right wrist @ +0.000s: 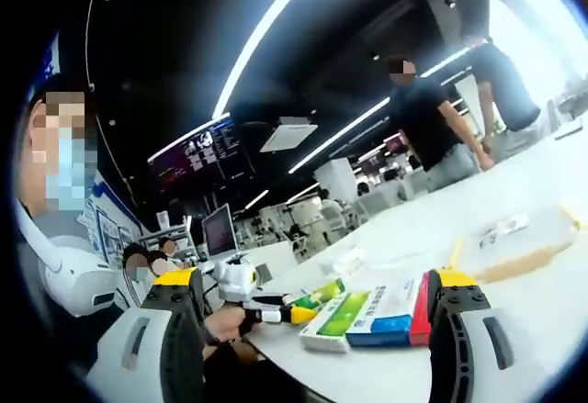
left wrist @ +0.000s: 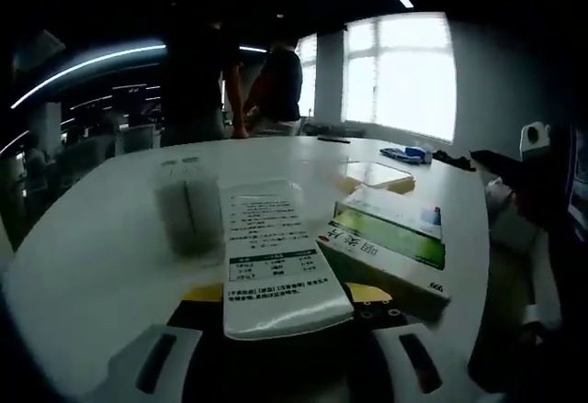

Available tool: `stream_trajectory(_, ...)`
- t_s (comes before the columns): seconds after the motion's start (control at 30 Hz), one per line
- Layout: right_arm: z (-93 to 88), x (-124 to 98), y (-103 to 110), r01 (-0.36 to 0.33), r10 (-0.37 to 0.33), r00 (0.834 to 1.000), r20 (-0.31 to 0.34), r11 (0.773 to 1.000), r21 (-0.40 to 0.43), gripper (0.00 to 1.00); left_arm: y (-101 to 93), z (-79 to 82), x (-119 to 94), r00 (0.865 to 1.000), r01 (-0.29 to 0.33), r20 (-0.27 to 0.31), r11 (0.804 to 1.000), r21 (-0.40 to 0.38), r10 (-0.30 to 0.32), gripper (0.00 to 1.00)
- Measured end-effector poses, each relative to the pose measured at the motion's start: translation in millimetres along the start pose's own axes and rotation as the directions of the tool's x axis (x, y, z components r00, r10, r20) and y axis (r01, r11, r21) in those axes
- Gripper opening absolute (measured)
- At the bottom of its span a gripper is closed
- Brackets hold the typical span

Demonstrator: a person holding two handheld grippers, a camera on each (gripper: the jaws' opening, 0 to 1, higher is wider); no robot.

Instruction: Arrange the small medicine boxes into an aligned row inside the storage area until every box is upright, visible, and separated from the surrounding clutter.

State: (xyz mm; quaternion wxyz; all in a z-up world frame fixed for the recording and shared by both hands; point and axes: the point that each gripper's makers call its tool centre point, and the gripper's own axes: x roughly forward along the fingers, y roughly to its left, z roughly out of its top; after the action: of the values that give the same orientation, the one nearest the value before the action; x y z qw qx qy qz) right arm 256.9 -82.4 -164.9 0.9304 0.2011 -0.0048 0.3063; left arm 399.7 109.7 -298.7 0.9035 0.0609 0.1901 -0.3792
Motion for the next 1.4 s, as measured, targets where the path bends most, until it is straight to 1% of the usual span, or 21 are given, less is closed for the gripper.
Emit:
stream_trajectory(0.2,-0.2,2,-3,-0.005,0.005,1.0,0.01,1.0,0.008,1.0,0.4,1.6,-1,1.0,0.008,0.026,1.0,0.021,-0.009,0.43)
stream_trajectory(0.5,-13.4,5,-6,-0.003,0.002,0.999,-0.037,1.0,-0.009,1.0,-2.9,3.3,-5,0.999,0.01,0.045,1.0,0.014,-0.011,0.43)
stream_trajectory(0.67,-13.2,4,-6,-0.006,0.005,0.999,-0.038,1.0,-0.005,1.0,-0.2,4.0,-6,0.998,0.016,0.053,1.0,-0.007,-0.016,0.43)
stream_trajectory(0.7,-8.7,3,-4,-0.02,0.021,1.0,-0.016,0.999,0.032,1.0,-0.5,3.9,-6,0.998,0.017,0.054,1.0,-0.006,-0.016,0.43)
stream_trajectory(0.73,-5.9,3,-2,-0.031,0.031,1.0,-0.001,0.998,0.048,1.0,-0.8,3.5,-6,0.998,0.015,0.055,1.0,0.003,-0.015,0.43)
stream_trajectory(0.8,-0.4,1,-2,-0.042,0.041,0.999,0.028,0.997,0.058,1.0,-0.9,3.6,-7,0.998,0.015,0.056,1.0,0.004,-0.015,0.43)
stream_trajectory(0.87,2.2,-1,-5,-0.045,0.042,0.998,0.041,0.996,0.077,1.0,-0.7,3.9,-7,0.998,0.017,0.059,1.0,0.003,-0.017,0.42)
stream_trajectory(0.93,3.0,-2,-6,-0.041,0.037,0.998,0.051,0.996,0.084,1.0,2.1,5.9,-10,0.997,0.022,0.07,1.0,-0.02,-0.021,0.42)
stream_trajectory(0.97,2.7,-2,-8,-0.029,0.025,0.998,0.051,0.997,0.076,1.0,2.2,6.9,-10,0.997,0.027,0.075,0.999,-0.036,-0.024,0.42)
stream_trajectory(1.0,0.3,-2,-12,-0.005,0.003,0.999,0.039,0.999,0.051,1.0,2.1,8.5,-12,0.996,0.034,0.085,0.998,-0.055,-0.03,0.42)
stream_trajectory(1.03,-2.7,-2,-12,0.001,-0.002,1.0,0.025,0.999,0.042,1.0,2.6,9.7,-13,0.995,0.042,0.091,0.997,-0.071,-0.035,0.42)
stream_trajectory(1.1,-4.6,-1,-10,-0.009,0.008,1.0,0.019,0.999,0.05,1.0,3.5,12.3,-14,0.993,0.058,0.108,0.992,-0.111,-0.045,0.42)
stream_trajectory(1.13,-5.1,-1,-8,-0.017,0.015,1.0,0.025,0.998,0.058,1.0,1.9,13.8,-16,0.991,0.081,0.119,0.986,-0.146,-0.064,0.42)
stream_trajectory(1.17,-5.7,-1,-8,-0.02,0.018,0.999,0.027,0.998,0.063,1.0,0.8,16.5,-18,0.986,0.12,0.135,0.971,-0.205,-0.093,0.42)
stream_trajectory(1.23,-7.0,-1,-8,-0.022,0.02,0.999,0.026,0.997,0.075,1.0,4.0,20.7,-22,0.979,0.159,0.166,0.946,-0.283,-0.115,0.41)
stream_trajectory(1.3,-7.9,0,-7,-0.022,0.02,1.0,0.024,0.997,0.08,1.0,3.4,24.5,-28,0.969,0.207,0.207,0.911,-0.358,-0.138,0.41)
stream_trajectory(1.33,-7.6,0,-7,-0.023,0.021,0.999,0.026,0.996,0.081,1.0,4.9,27.6,-30,0.963,0.224,0.23,0.896,-0.383,-0.142,0.4)
stream_trajectory(1.37,-7.0,0,-6,-0.025,0.022,0.999,0.03,0.996,0.082,1.0,8.1,28.9,-33,0.958,0.247,0.244,0.869,-0.43,-0.151,0.4)
stream_trajectory(1.4,-6.5,0,-6,-0.026,0.023,0.999,0.032,0.996,0.086,1.0,10.4,28.8,-34,0.954,0.26,0.253,0.858,-0.444,-0.158,0.4)
